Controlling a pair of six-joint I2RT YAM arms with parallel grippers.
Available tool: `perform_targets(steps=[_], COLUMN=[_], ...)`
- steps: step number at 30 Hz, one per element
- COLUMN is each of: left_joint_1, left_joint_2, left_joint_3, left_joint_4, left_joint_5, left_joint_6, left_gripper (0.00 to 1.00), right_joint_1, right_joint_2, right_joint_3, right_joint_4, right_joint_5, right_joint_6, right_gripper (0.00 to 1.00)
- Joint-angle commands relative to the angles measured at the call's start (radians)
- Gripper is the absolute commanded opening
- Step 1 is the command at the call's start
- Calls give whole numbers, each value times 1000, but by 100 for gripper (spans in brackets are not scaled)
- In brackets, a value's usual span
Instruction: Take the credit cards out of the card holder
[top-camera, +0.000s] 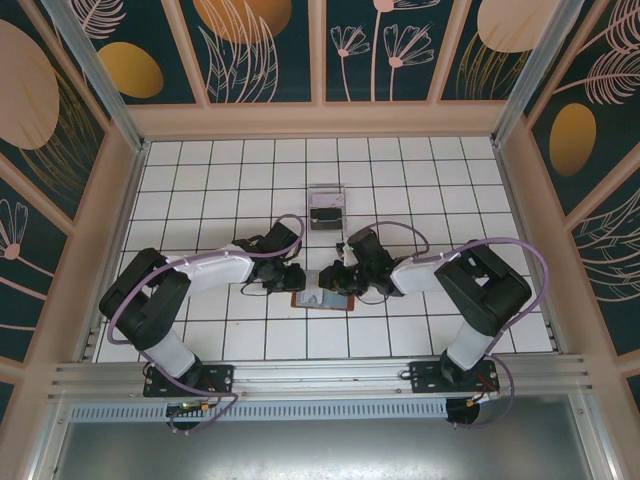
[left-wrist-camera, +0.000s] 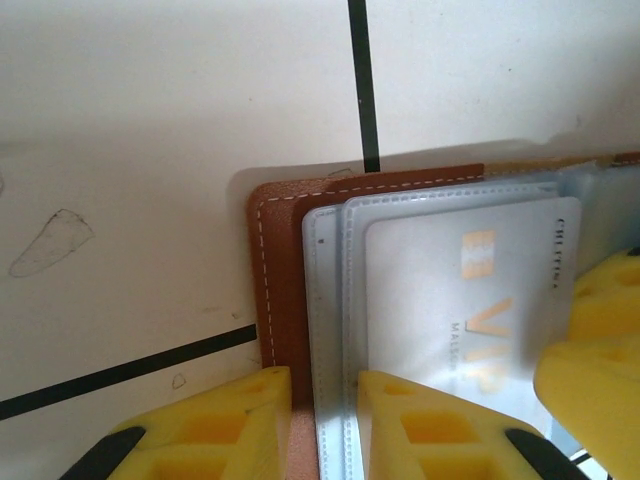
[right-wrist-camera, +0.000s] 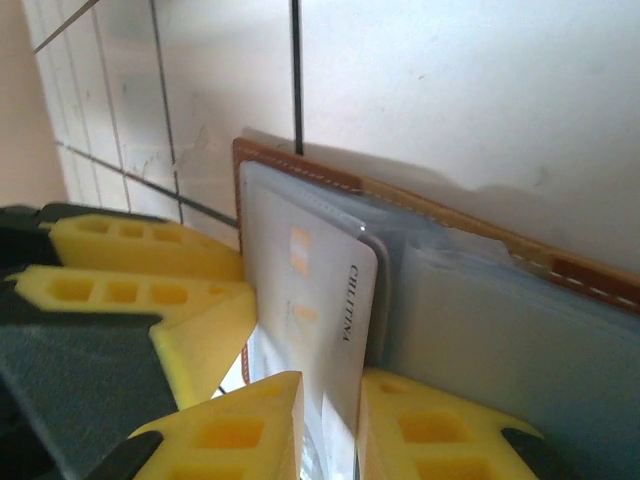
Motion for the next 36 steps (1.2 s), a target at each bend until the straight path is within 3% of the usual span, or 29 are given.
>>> perform_targets(steps=[1,16,36], left_joint_1=[-6,-9,-7], left_joint_2=[52,51,57], left_joint_3=[-30,-29,-22], left_joint_4=[-39,-42,-51], left_joint_5=[-53,-53,-53], left_joint_6=[7,3,2], left_gripper=[25,25,25], right_joint_1=[3,-19,-77], right_joint_2=[-31,-50,-104], right_joint_3=[-25,-70,-120], right_joint_4=[151,222,54], right_joint_5=[-96,-106,-69], right_joint_6=[28,51,-19], right_gripper=[19,7,5])
